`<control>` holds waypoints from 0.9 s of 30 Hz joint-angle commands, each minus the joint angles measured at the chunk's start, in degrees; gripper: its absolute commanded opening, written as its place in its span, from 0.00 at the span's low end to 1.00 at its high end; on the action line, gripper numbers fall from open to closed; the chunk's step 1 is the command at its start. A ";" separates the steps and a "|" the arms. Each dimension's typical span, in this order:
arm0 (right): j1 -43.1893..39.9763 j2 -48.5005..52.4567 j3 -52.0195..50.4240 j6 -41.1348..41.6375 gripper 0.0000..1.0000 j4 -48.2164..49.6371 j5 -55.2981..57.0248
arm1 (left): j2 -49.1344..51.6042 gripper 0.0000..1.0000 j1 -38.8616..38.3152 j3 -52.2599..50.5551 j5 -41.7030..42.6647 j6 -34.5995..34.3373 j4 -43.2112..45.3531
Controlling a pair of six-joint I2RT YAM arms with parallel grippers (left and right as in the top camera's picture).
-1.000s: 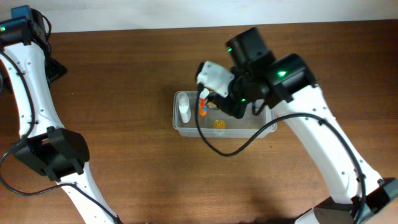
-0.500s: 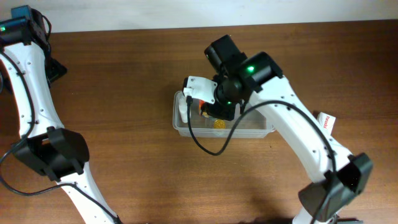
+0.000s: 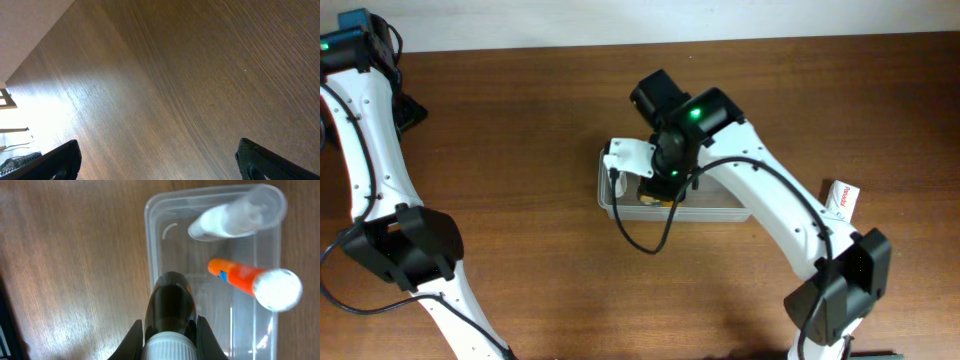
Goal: Pack container
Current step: 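Lower the syrup bottle into the container's left end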
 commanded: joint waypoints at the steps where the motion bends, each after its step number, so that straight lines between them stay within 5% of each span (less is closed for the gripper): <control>1: 1.25 1.70 -0.20 -1.07 0.07 0.15 -0.13 | 0.15 0.99 -0.13 1.07 -0.81 0.44 -0.04; 27: 1.31 7.19 -0.50 -0.83 0.07 4.24 -2.29 | 0.17 0.99 -0.13 1.07 -0.81 0.44 -0.02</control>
